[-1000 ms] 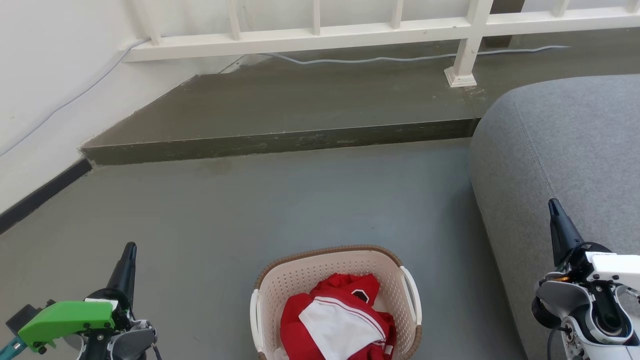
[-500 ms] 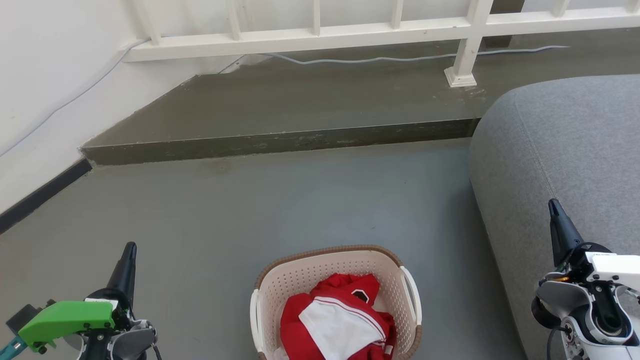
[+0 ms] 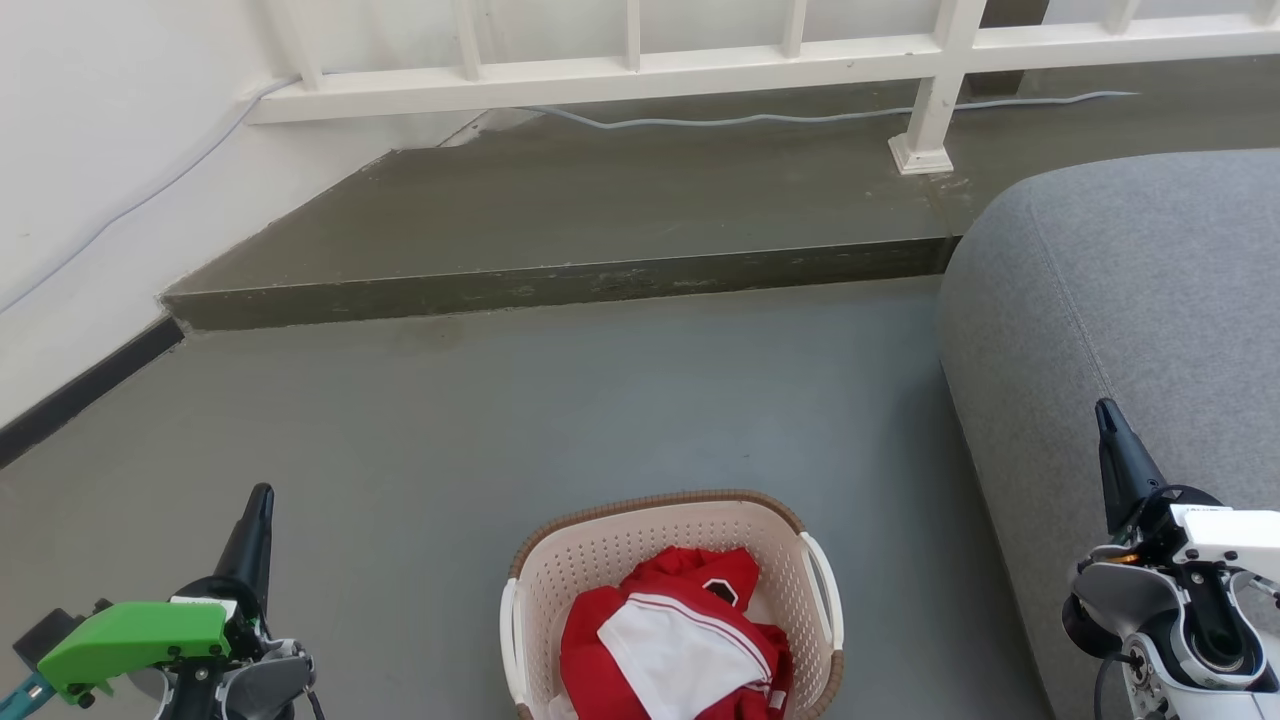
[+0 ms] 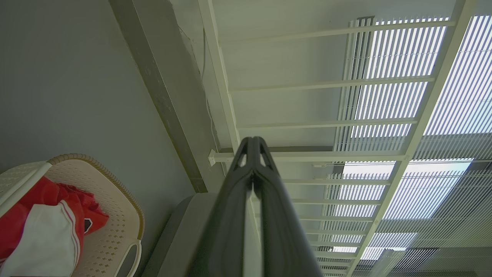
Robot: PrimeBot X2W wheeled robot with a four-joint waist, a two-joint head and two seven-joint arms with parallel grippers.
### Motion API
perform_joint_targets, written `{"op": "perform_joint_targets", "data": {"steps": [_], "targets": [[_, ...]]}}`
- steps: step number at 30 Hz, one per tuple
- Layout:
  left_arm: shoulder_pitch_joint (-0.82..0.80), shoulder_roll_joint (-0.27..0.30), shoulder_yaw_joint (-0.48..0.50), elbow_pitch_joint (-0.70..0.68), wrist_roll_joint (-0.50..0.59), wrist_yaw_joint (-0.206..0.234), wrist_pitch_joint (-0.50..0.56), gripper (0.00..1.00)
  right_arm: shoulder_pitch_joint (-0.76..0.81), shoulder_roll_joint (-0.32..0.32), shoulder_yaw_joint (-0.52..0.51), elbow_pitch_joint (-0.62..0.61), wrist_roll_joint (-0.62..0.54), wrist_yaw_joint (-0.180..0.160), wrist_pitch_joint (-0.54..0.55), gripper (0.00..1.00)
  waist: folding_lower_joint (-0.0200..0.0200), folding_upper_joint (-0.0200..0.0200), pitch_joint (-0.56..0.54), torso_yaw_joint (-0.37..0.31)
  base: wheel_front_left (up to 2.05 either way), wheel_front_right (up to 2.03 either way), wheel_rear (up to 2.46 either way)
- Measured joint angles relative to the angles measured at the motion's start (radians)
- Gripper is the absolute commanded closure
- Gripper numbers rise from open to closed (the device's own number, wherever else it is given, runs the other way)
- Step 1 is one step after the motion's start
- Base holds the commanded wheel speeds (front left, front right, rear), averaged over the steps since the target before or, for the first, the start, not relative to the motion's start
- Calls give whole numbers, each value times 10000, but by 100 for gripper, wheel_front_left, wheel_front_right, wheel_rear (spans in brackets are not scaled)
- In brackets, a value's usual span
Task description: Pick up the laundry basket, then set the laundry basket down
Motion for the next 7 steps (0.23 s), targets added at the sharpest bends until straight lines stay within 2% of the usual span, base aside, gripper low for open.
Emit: {"op": "perform_joint_targets", "data": {"steps": [7], "targets": [[0, -23, 6, -2, 0, 0, 0, 100, -1, 2, -8, 4, -10, 0, 0, 100, 0, 0, 0, 0, 0, 0, 0]]}}
